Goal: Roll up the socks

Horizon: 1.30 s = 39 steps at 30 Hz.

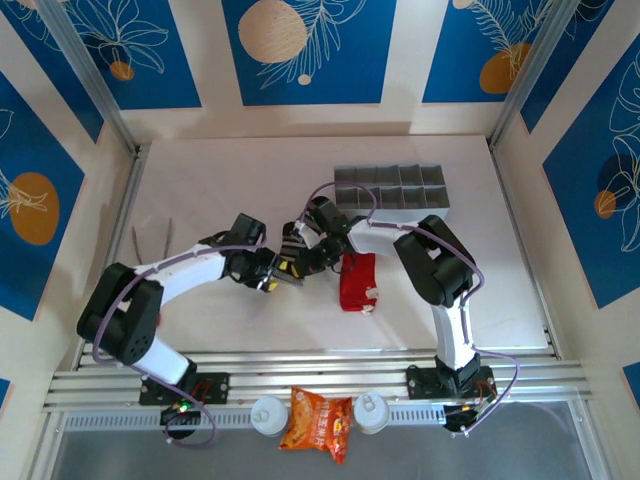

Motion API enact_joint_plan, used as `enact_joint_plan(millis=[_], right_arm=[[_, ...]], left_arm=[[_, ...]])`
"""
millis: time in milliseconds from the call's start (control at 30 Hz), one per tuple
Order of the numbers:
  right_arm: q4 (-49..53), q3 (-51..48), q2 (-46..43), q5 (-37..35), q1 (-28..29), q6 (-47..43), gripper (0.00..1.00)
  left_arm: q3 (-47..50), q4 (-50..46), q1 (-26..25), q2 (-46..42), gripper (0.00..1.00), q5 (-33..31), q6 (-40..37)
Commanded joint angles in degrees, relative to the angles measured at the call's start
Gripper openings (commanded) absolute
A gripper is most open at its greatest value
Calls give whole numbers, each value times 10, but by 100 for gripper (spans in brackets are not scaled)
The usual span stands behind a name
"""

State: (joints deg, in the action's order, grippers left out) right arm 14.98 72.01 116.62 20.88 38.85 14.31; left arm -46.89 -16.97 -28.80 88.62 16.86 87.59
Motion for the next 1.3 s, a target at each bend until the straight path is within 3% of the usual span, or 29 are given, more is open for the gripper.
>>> enact_joint_plan(millis=[0, 300, 400, 600, 733, 833, 900, 967, 1100, 1267], right_arm=[[38, 14, 14, 13, -2, 9, 0], [43, 22, 23, 30, -2, 13, 0], [41, 18, 21, 29, 0, 7, 1], [-12, -38, -39, 1, 13, -54, 34], [-59, -96, -105, -49, 23, -123, 41], [-157, -194, -183, -108, 42, -187, 44], [-224, -257, -237, -153, 66, -247, 51], [-217, -272, -262, -183, 95, -314, 53], [-223, -280, -263, -276, 165, -428, 54], [-263, -261, -215, -363, 210, -492, 54]], left_arm=[[-6, 35, -6, 25, 46, -7, 5], [-6, 47, -3, 66, 46, -49, 5], [-9, 17, -3, 78, 39, -67, 17], [-36, -92, -2, 101, 25, -69, 30], [-43, -130, -2, 100, 25, -60, 27], [-53, -159, 2, 96, 24, -54, 15], [-67, -185, 4, 96, 24, -50, -1], [-74, -197, 6, 96, 24, -43, -14], [-83, -215, 8, 95, 24, -33, -24], [-84, -220, 8, 90, 25, -20, -29]])
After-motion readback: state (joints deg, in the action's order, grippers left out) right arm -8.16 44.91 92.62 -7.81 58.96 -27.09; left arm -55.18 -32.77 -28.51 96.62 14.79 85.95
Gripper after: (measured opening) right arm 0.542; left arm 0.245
